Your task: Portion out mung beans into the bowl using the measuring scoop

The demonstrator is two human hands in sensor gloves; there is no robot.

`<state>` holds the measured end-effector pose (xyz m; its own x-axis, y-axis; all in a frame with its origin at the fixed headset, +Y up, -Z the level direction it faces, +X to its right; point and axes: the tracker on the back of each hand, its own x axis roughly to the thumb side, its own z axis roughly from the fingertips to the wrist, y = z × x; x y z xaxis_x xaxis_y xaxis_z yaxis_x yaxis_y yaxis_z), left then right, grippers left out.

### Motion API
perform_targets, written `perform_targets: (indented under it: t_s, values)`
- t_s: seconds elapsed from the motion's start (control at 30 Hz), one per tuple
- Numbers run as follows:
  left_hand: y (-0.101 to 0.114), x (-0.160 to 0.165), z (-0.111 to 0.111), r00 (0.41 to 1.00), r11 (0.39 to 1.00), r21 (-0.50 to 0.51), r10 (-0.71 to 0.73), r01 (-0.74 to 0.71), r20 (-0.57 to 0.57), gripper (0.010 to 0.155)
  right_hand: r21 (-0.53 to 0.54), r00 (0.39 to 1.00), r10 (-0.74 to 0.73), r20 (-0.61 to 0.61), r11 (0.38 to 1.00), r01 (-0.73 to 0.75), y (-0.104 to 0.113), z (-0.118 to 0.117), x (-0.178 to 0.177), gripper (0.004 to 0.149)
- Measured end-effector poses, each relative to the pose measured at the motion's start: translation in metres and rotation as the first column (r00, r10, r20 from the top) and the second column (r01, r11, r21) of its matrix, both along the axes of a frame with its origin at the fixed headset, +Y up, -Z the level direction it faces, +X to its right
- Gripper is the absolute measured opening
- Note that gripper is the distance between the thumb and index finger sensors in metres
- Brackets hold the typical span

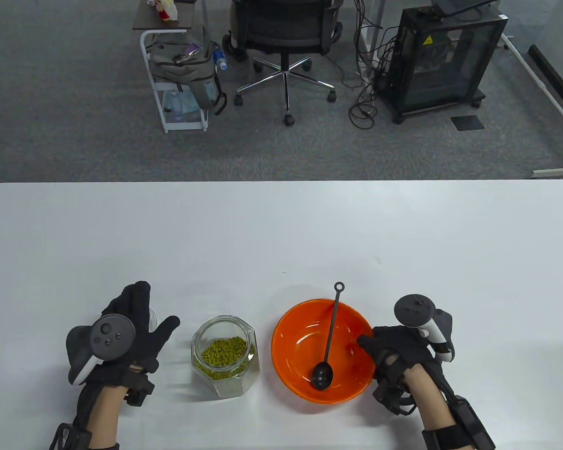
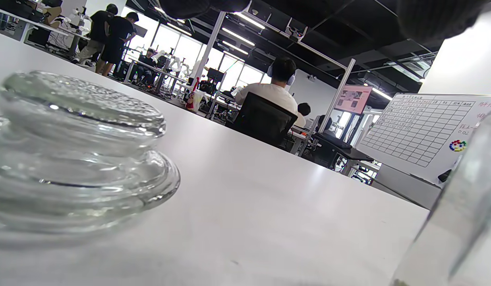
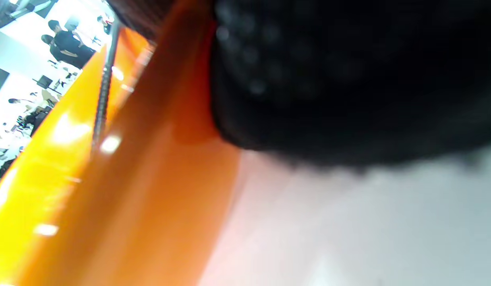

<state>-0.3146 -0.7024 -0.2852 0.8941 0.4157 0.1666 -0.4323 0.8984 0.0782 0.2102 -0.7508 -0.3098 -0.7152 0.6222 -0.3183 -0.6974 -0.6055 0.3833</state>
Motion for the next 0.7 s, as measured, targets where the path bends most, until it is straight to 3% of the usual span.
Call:
perform_targets:
  t_s: [0.37, 0.7]
  values:
    - [0.0, 0.0, 0.0, 1.0, 1.0, 0.001, -0.001, 0.001, 0.0, 0.096, -0.027, 1.0, -0.012, -0.014, 1.0, 0.011, 0.001, 0.001, 0.004, 0.064]
    - [0.001, 0.0, 0.0, 1.0, 1.0, 0.012, 0.01, -0.01, 0.003, 0.096, -0.007, 0.995, -0.089, 0.047, 0.996, 0.09, 0.009, 0.0, 0.022, 0.07]
